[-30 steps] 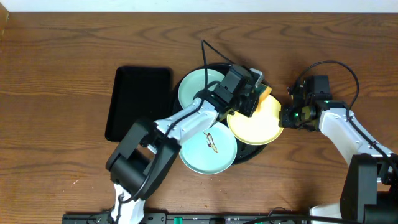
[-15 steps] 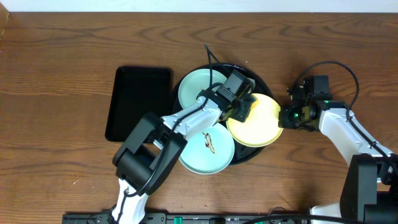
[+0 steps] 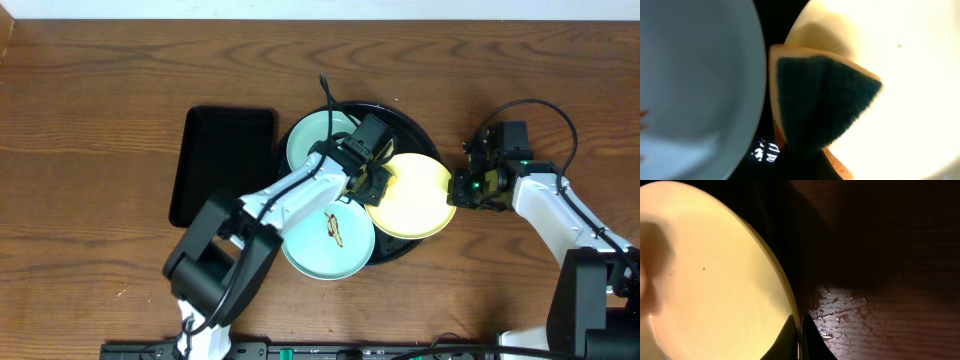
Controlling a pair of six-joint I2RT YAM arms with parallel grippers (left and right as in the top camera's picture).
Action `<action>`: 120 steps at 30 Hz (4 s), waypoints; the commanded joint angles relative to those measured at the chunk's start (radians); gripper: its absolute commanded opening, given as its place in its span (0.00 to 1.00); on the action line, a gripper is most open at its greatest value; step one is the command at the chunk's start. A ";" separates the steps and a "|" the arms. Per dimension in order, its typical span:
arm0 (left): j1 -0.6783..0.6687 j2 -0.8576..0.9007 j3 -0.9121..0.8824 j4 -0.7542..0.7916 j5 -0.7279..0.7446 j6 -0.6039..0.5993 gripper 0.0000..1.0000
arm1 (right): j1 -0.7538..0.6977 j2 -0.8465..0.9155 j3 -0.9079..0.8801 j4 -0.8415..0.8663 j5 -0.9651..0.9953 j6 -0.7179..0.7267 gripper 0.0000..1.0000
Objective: Clean dirty plates on tray and stack at the side
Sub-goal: 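Move the sponge back over the black tray with the left gripper, then carry the yellow plate right and set it on the table with right gripper, then grip the rim of a light-blue plate with the right gripper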
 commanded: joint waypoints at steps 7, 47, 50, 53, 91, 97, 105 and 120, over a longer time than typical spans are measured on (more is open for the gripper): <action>0.021 -0.164 -0.021 -0.035 -0.052 0.020 0.07 | -0.013 0.007 -0.007 0.037 0.162 0.047 0.01; 0.649 -0.370 -0.021 -0.286 -0.051 -0.013 0.08 | 0.507 -0.363 -0.005 0.221 1.032 -0.311 0.01; 0.649 -0.370 -0.022 -0.287 -0.051 -0.013 0.07 | 0.549 -0.363 -0.005 0.238 1.104 -0.362 0.01; 0.649 -0.370 -0.022 -0.287 -0.051 -0.013 0.07 | 0.564 -0.363 -0.005 0.255 1.133 -0.394 0.01; 0.649 -0.370 -0.023 -0.298 -0.051 -0.013 0.07 | -0.431 -0.150 -0.007 0.181 0.456 0.163 0.01; 0.649 -0.370 -0.023 -0.298 -0.051 -0.013 0.07 | -0.484 -0.064 -0.007 0.217 0.378 0.159 0.02; 0.649 -0.370 -0.023 -0.298 -0.051 -0.014 0.07 | -0.476 -0.112 -0.002 0.217 0.149 0.077 0.40; 0.649 -0.370 -0.024 -0.298 -0.051 -0.013 0.08 | -0.052 -0.148 0.269 -0.022 -0.089 -0.155 0.50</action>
